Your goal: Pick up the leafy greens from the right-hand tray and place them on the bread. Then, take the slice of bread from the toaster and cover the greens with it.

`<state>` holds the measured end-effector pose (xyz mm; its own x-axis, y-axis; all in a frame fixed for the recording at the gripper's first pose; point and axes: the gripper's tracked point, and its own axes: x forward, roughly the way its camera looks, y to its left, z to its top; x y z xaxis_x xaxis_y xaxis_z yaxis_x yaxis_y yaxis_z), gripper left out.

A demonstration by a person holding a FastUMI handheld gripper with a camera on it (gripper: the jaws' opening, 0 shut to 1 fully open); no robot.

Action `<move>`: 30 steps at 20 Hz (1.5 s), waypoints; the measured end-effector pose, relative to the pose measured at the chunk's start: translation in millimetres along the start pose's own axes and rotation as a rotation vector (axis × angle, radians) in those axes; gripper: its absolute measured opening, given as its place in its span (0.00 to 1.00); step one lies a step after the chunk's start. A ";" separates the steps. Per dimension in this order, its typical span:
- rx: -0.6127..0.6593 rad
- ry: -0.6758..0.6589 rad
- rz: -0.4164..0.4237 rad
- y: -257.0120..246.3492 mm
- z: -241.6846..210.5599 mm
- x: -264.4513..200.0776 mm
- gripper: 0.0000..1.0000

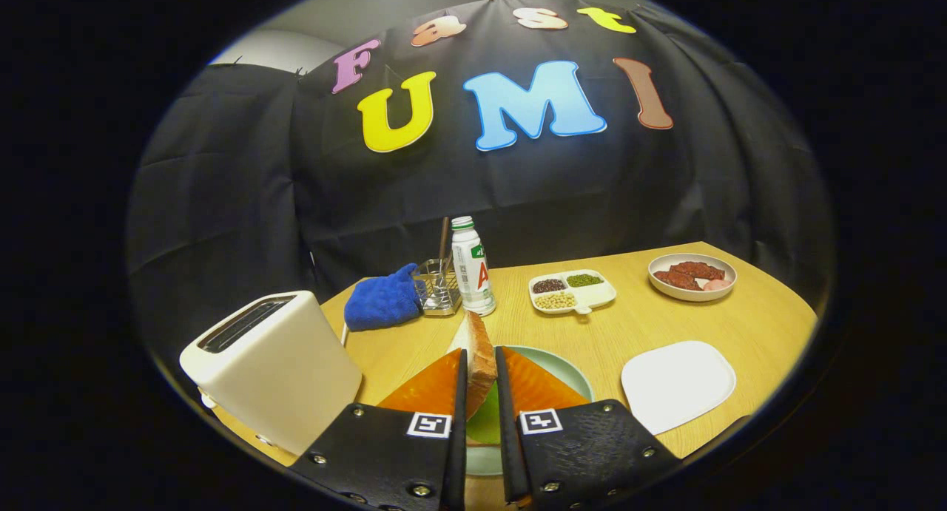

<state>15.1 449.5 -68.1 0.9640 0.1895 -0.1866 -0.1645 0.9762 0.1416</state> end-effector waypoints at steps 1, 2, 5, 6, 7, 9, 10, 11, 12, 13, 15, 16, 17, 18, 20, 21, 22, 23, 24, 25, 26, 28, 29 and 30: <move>0.000 0.001 -0.012 -5.1 -0.6 0.1 0.20; -0.005 0.008 -0.021 -9.7 -1.5 0.6 0.25; -0.014 0.024 -0.038 -19.7 -6.9 0.4 0.26; -0.010 0.022 -0.035 -21.0 -6.2 0.1 0.27; -0.005 0.017 -0.036 -23.5 -5.0 -0.3 0.30; 0.007 0.009 -0.023 -24.7 -0.2 -5.2 0.31; 0.017 -0.002 0.003 -20.7 4.2 -9.5 0.31; 0.012 -0.015 0.015 -20.2 9.4 -14.0 0.31; -0.009 -0.026 0.012 -23.4 14.4 -18.8 0.31; -0.035 -0.036 0.009 -25.8 18.3 -23.0 0.31; -0.074 -0.046 0.010 -28.9 23.8 -30.8 0.31; -0.088 -0.051 0.010 -31.7 26.0 -34.5 0.31; -0.097 -0.056 0.006 -35.6 27.6 -38.1 0.31; -0.106 -0.061 0.004 -40.2 29.6 -41.5 0.31; -0.121 -0.072 -0.008 -51.3 33.6 -46.8 0.31; -0.128 -0.077 -0.013 -56.8 35.1 -49.4 0.31; -0.135 -0.080 -0.019 -63.5 36.8 -51.7 0.31; -0.139 -0.085 -0.024 -71.2 38.9 -54.4 0.31; -0.137 -0.090 -0.028 -78.8 41.7 -56.7 0.31; -0.134 -0.094 -0.029 -87.0 43.3 -59.4 0.31; -0.132 -0.100 -0.033 -96.8 46.1 -62.3 0.31; -0.134 -0.111 -0.048 -121.9 49.7 -65.5 0.31; -0.135 -0.111 -0.056 -136.3 51.1 -66.6 0.31; -0.136 -0.109 -0.067 -152.6 52.7 -68.1 0.31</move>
<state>-14.4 282.1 -25.8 0.9895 0.1179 -0.0832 -0.1185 0.9930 -0.0021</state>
